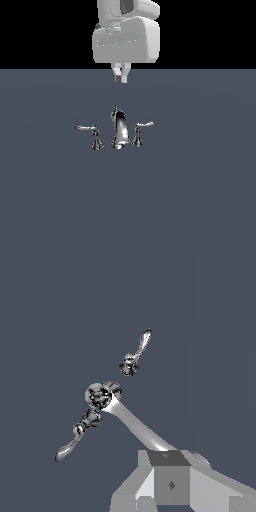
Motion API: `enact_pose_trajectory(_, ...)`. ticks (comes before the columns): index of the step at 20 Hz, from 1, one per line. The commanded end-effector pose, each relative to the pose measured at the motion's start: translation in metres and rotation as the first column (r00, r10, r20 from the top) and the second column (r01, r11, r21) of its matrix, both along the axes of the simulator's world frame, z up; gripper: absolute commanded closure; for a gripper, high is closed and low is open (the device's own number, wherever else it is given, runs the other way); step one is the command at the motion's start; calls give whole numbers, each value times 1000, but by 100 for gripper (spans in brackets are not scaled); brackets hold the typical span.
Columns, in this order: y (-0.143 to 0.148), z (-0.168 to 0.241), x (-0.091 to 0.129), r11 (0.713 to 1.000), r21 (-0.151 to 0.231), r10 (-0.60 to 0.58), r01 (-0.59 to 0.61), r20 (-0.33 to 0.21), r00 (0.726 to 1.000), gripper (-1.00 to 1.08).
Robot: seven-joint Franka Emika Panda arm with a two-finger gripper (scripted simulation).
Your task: Turn on the faucet by rotating a designated handle.
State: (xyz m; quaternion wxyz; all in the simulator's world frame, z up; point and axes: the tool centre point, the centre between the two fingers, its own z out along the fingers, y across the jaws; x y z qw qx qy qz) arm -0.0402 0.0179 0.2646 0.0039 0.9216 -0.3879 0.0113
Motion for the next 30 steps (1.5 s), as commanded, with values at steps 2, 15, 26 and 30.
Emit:
enact_pose_trajectory(2,-7,-23,20,997,3,-78,78,-1,997,108)
enact_pose_trajectory(15,-49,-109,89,930,8,-367,367,-9,930,108)
enact_pose_trajectory(26,-84,-160,124,848,13,-530,530,-15,848,108)
enact_pose_trajectory(30,-91,-169,130,831,14,-556,556,-17,831,108)
